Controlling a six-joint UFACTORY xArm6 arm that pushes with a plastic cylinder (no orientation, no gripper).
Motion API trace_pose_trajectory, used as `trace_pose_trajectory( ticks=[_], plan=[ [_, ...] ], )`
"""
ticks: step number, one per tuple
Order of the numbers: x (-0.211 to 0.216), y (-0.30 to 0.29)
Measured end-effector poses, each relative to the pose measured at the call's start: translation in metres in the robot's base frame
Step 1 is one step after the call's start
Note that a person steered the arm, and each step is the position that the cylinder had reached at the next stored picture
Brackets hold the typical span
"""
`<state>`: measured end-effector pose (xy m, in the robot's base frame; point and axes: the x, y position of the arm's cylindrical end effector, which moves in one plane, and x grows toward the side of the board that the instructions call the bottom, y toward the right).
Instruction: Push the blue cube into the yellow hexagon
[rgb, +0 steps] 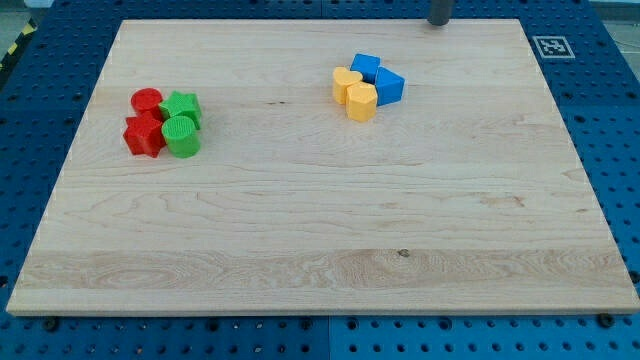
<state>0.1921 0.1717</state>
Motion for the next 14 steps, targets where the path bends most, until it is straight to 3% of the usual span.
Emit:
trace_pose_trajectory(
  ticks=[2,6,11,14],
  plan=[
    [0.013,-0.048],
    [0.066,-0.04],
    [0.085,-0.046],
    [0.095,-0.097]
  ],
)
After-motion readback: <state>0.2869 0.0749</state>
